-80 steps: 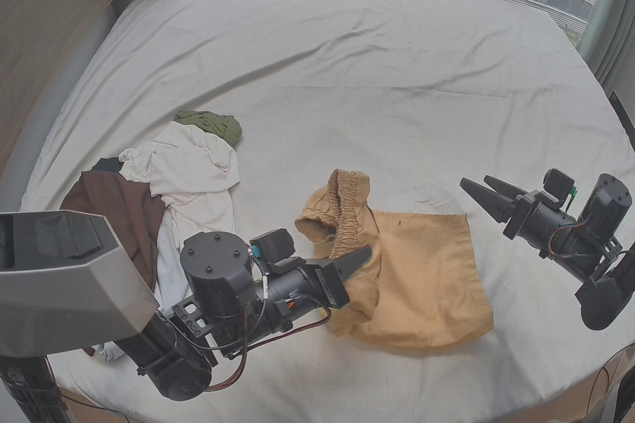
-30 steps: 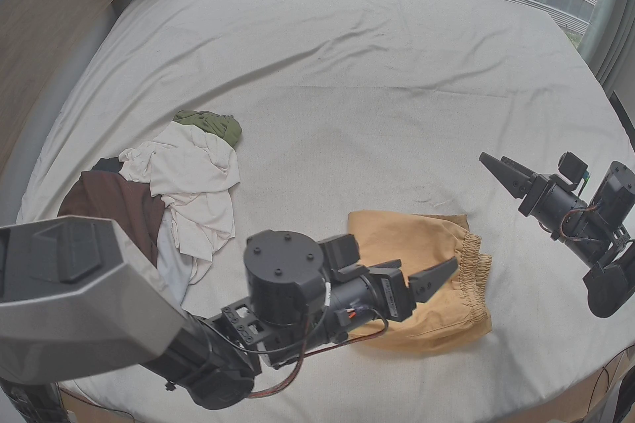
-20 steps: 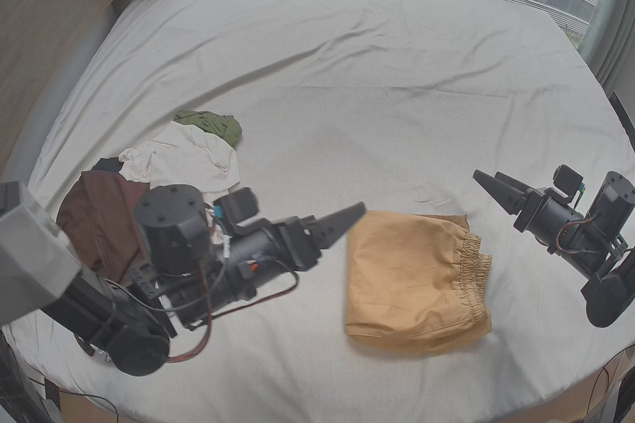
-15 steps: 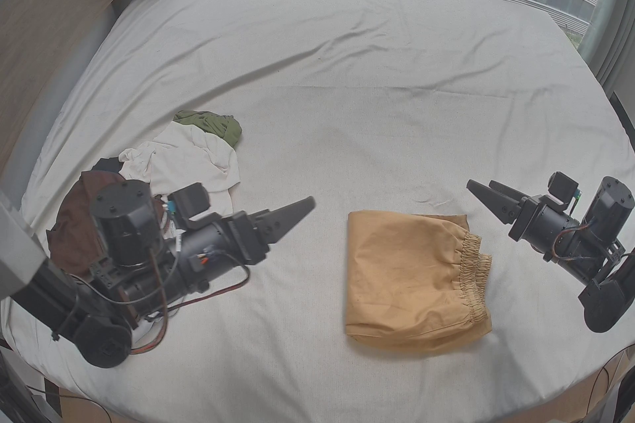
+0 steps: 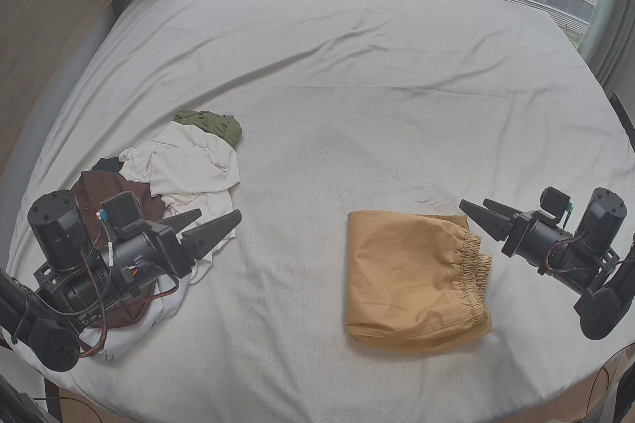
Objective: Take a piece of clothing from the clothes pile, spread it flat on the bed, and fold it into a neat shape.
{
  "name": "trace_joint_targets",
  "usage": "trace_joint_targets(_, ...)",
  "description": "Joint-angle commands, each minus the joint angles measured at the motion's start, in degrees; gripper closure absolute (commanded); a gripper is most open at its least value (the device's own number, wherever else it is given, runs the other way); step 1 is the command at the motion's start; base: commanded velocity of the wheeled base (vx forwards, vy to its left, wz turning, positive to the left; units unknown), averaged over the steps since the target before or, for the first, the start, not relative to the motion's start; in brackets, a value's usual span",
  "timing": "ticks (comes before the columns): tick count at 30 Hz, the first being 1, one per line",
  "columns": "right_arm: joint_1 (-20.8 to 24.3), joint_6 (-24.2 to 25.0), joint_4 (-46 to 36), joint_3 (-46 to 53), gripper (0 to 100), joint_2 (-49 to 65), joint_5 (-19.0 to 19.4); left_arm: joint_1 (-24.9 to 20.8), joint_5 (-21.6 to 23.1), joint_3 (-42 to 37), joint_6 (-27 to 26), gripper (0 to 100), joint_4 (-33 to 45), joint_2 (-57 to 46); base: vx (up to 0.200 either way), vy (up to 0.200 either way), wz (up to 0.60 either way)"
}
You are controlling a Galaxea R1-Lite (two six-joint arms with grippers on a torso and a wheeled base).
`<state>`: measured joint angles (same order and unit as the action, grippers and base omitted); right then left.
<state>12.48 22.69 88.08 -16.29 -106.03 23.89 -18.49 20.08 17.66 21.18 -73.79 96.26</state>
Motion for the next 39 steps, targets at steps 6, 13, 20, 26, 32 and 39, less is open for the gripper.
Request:
trace_joint_targets(6,-3.69,-7.66,-0.01,3.98,0,-7.35,-0.08,0.39,-0.04,-4.92,-5.79,0,-0.21,2.18,0.000,0.000,0.00)
trace_joint_targets(13,-8.00,-12.93,-0.10,7.23,0,-10.25,0.01,0.39,-0.21,-8.26,-12.74,0,-2.06,8.07,0.000,0.000,0.00)
trace_joint_targets(20,-9.23,-15.48,-0.10,11.19,0,-14.29,0.01,0.39,-0.21,-12.57,-15.73,0,-14.72,16.86,0.000,0.000,0.00)
trace_joint_targets(26,-8.62,-15.48,-0.10,14.35,0,-17.72,0.19,0.30,-0.21,-12.92,-17.48,0,-15.07,18.70,0.000,0.000,0.00)
trace_joint_targets(32,-8.62,-14.86,-0.10,14.53,0,-22.73,0.19,0.04,-0.04,-13.09,-17.48,0,-15.07,18.09,0.000,0.000,0.00)
trace_joint_targets(39,-7.12,-10.29,-0.01,14.18,0,-24.13,1.59,-0.14,-0.04,-13.09,-17.48,0,-15.16,18.09,0.000,0.000,0.00)
